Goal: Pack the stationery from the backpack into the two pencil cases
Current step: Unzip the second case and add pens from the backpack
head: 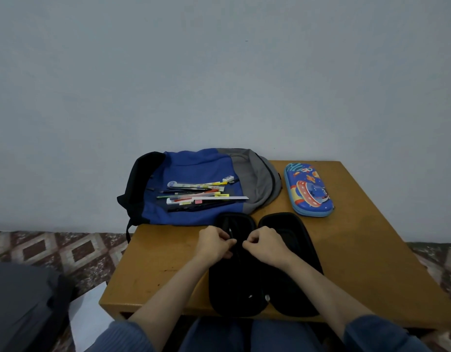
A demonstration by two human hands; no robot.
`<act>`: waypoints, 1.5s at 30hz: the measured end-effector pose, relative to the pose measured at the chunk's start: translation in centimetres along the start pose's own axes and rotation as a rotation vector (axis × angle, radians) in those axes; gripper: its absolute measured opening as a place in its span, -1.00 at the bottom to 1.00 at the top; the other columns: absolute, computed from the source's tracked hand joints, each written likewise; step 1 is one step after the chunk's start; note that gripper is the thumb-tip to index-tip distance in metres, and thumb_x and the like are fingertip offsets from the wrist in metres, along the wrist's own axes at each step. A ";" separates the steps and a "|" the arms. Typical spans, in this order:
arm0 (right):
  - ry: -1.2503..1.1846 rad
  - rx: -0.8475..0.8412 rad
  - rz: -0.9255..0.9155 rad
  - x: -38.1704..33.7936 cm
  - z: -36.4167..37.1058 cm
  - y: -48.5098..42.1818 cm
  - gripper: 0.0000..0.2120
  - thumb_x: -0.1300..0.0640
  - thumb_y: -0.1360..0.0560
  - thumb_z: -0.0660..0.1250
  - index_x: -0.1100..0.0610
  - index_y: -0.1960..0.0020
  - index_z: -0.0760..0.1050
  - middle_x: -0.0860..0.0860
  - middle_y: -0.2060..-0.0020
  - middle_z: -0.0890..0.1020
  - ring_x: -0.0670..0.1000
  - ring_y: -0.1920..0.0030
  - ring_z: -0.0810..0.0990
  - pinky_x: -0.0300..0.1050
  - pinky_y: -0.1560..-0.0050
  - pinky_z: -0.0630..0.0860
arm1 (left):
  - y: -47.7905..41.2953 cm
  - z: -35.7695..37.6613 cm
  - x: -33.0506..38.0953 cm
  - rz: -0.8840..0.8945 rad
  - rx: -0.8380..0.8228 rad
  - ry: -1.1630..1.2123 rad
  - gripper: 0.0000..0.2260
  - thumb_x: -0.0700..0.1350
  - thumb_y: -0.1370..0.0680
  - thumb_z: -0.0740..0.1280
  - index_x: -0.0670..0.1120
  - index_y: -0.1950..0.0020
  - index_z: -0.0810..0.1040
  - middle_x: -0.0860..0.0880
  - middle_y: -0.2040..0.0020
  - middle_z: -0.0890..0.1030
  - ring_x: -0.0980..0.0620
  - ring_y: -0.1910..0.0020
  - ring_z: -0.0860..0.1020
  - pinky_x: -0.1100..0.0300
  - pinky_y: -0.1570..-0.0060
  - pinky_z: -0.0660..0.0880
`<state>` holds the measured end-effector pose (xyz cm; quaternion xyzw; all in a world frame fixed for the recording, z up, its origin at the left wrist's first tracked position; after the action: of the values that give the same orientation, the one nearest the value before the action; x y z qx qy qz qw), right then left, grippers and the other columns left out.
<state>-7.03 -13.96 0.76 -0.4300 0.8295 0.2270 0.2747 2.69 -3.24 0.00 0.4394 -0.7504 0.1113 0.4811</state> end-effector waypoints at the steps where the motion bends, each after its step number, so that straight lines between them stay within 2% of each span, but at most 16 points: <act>1: -0.045 0.015 -0.015 0.2 -0.2 0.1 -0.76 0.08 -0.47 0.34 0.20 0.29 0.58 0.05 0.36 0.61 -0.02 0.27 0.60 -0.24 0.23 0.46 | 0.1 -0.1 0.0 -0.005 -0.006 0.002 -0.86 -0.18 -0.53 0.34 -0.23 -0.03 0.55 -0.05 0.27 0.59 0.07 0.40 0.60 0.23 0.26 0.60; 4: -0.031 0.119 -0.068 0.9 -1.6 0.2 -0.93 0.13 -0.47 0.36 0.10 0.11 0.61 -0.03 0.23 0.64 -0.07 0.17 0.60 -0.18 0.08 0.53 | 0.5 0.0 0.1 -0.036 -0.050 0.037 -0.83 -0.17 -0.57 0.27 -0.27 0.00 0.57 -0.08 0.28 0.61 0.02 0.38 0.61 0.20 0.24 0.61; 6: 0.110 0.109 -0.093 1.8 -2.5 -0.1 -0.76 0.14 -0.47 0.35 0.08 -0.14 0.56 -0.02 -0.11 0.60 -0.02 -0.15 0.55 -0.13 -0.17 0.47 | 0.9 0.6 -0.1 -0.042 -0.105 0.024 -0.80 -0.14 -0.58 0.28 -0.27 0.00 0.57 -0.07 0.29 0.61 0.01 0.38 0.61 0.17 0.21 0.62; 7: 0.173 0.061 -0.090 2.4 -2.7 -0.3 -0.65 0.11 -0.48 0.35 0.05 -0.26 0.49 -0.03 -0.28 0.51 0.00 -0.30 0.45 -0.10 -0.29 0.39 | 1.1 0.9 -0.2 -0.038 -0.130 0.013 -0.80 -0.13 -0.57 0.29 -0.26 0.00 0.58 -0.07 0.28 0.61 0.01 0.37 0.61 0.15 0.18 0.62; 10: 0.271 -0.092 -0.059 4.1 -2.9 -0.5 -0.46 -0.03 -0.51 0.31 -0.11 -0.45 0.26 -0.07 -0.48 0.23 0.02 -0.47 0.23 -0.03 -0.43 0.25 | 1.3 1.7 -0.5 -0.020 -0.170 0.029 -0.81 -0.08 -0.53 0.35 -0.20 0.04 0.61 -0.08 0.22 0.63 0.02 0.30 0.63 0.14 0.12 0.62; 13: 0.330 -0.119 -0.071 4.7 -2.7 -0.7 -0.45 -0.11 -0.53 0.26 -0.16 -0.47 0.17 -0.05 -0.48 0.24 0.02 -0.47 0.22 -0.03 -0.43 0.24 | 1.3 2.3 -0.4 -0.007 -0.165 0.036 -0.83 -0.04 -0.47 0.42 -0.14 0.12 0.60 -0.06 0.14 0.63 0.01 0.15 0.63 0.21 0.18 0.57; 17: 0.389 -0.139 -0.089 4.3 -3.1 -1.1 -0.45 -0.13 -0.51 0.27 -0.18 -0.46 0.18 -0.11 -0.49 0.21 0.05 -0.47 0.23 0.01 -0.41 0.26 | 0.9 2.9 -0.8 -0.086 -0.143 0.125 -0.88 -0.23 -0.45 0.41 -0.13 0.23 0.49 -0.18 0.13 0.63 -0.12 0.18 0.64 0.00 0.08 0.60; 20: 0.398 -0.149 -0.106 4.3 -3.3 -1.2 -0.44 -0.14 -0.50 0.28 -0.18 -0.45 0.20 -0.12 -0.48 0.22 0.03 -0.46 0.24 0.00 -0.40 0.28 | 0.9 3.1 -0.8 -0.109 -0.162 0.180 -0.90 -0.31 -0.46 0.36 -0.16 0.15 0.46 -0.17 0.19 0.64 -0.04 0.33 0.61 0.07 0.16 0.59; 23: 0.392 -0.129 -0.114 4.4 -3.3 -1.1 -0.45 -0.15 -0.50 0.28 -0.19 -0.45 0.20 -0.14 -0.46 0.26 -0.01 -0.44 0.28 -0.03 -0.37 0.31 | 0.8 3.2 -0.8 -0.121 -0.141 0.195 -0.81 -0.33 -0.47 0.34 -0.16 0.03 0.37 -0.22 0.10 0.63 -0.07 0.32 0.60 0.04 0.16 0.57; 24: 0.390 -0.120 -0.117 4.5 -3.3 -1.1 -0.45 -0.16 -0.50 0.27 -0.20 -0.45 0.20 -0.14 -0.45 0.28 -0.02 -0.44 0.29 -0.05 -0.37 0.32 | 0.7 3.2 -0.8 -0.111 -0.133 0.150 -0.75 -0.31 -0.47 0.36 -0.16 -0.05 0.36 -0.23 0.04 0.62 -0.09 0.26 0.62 0.04 0.14 0.57; 27: 0.415 -0.128 -0.132 4.5 -3.4 -1.0 -0.45 -0.18 -0.51 0.25 -0.21 -0.45 0.18 -0.14 -0.44 0.31 -0.04 -0.43 0.31 -0.09 -0.33 0.35 | -0.1 2.2 -0.6 0.048 -0.045 -0.286 -0.57 -0.14 -0.43 0.45 -0.13 -0.24 0.38 -0.15 -0.07 0.59 -0.08 0.00 0.59 0.16 0.07 0.51; 29: 0.435 -0.141 -0.134 4.5 -3.5 -0.9 -0.45 -0.20 -0.51 0.23 -0.23 -0.46 0.16 -0.15 -0.45 0.30 -0.03 -0.43 0.31 -0.10 -0.31 0.37 | -0.6 1.0 0.0 0.157 0.024 -0.425 -0.57 -0.08 -0.43 0.45 -0.11 -0.25 0.44 -0.11 -0.02 0.61 -0.04 0.00 0.58 0.16 0.03 0.53; 31: 0.431 -0.144 -0.131 4.4 -3.6 -1.0 -0.45 -0.20 -0.50 0.23 -0.24 -0.45 0.16 -0.15 -0.44 0.30 -0.03 -0.42 0.31 -0.10 -0.31 0.38 | -1.3 -0.8 0.5 0.230 0.099 -0.438 -0.68 -0.07 -0.47 0.41 -0.11 -0.19 0.50 -0.08 0.04 0.63 0.00 0.05 0.58 0.15 0.02 0.54; 35: 0.410 -0.135 -0.114 4.3 -3.8 -1.2 -0.45 -0.20 -0.48 0.27 -0.24 -0.43 0.21 -0.14 -0.41 0.36 -0.05 -0.40 0.34 -0.13 -0.30 0.39 | -3.2 -5.1 0.8 0.320 0.272 -0.449 -0.87 -0.13 -0.54 0.31 -0.12 -0.02 0.60 -0.07 0.10 0.64 0.03 0.14 0.57 0.23 0.17 0.45; 40: 0.401 -0.111 -0.078 3.6 -4.1 -2.2 -0.52 -0.18 -0.44 0.33 -0.17 -0.35 0.38 -0.09 -0.25 0.54 -0.07 -0.27 0.48 -0.19 -0.17 0.43 | -6.4 -9.9 -0.2 0.316 0.380 -0.511 -0.85 -0.17 -0.54 0.30 -0.20 -0.01 0.62 -0.15 0.03 0.63 -0.09 0.07 0.58 0.09 0.09 0.50; 45: 0.425 -0.081 -0.069 2.7 -3.9 -3.2 -0.60 -0.13 -0.41 0.39 -0.07 -0.22 0.50 -0.07 -0.08 0.61 -0.05 -0.12 0.55 -0.16 -0.07 0.46 | -9.1 -12.4 -0.8 0.282 0.410 -0.616 -0.81 -0.21 -0.55 0.24 -0.26 -0.06 0.58 -0.25 -0.06 0.55 -0.19 0.00 0.52 0.02 0.02 0.46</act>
<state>-6.67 -19.63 1.40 -0.5070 0.8438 0.1548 0.0838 17.50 -0.84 3.33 0.4317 -0.8749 0.1866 0.1156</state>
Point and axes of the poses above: each hand's wrist, its own y-axis away from the middle knuckle, its own z-axis out of the palm, x = y × z, the point moved 2 cm from there along -y, towards the middle knuckle
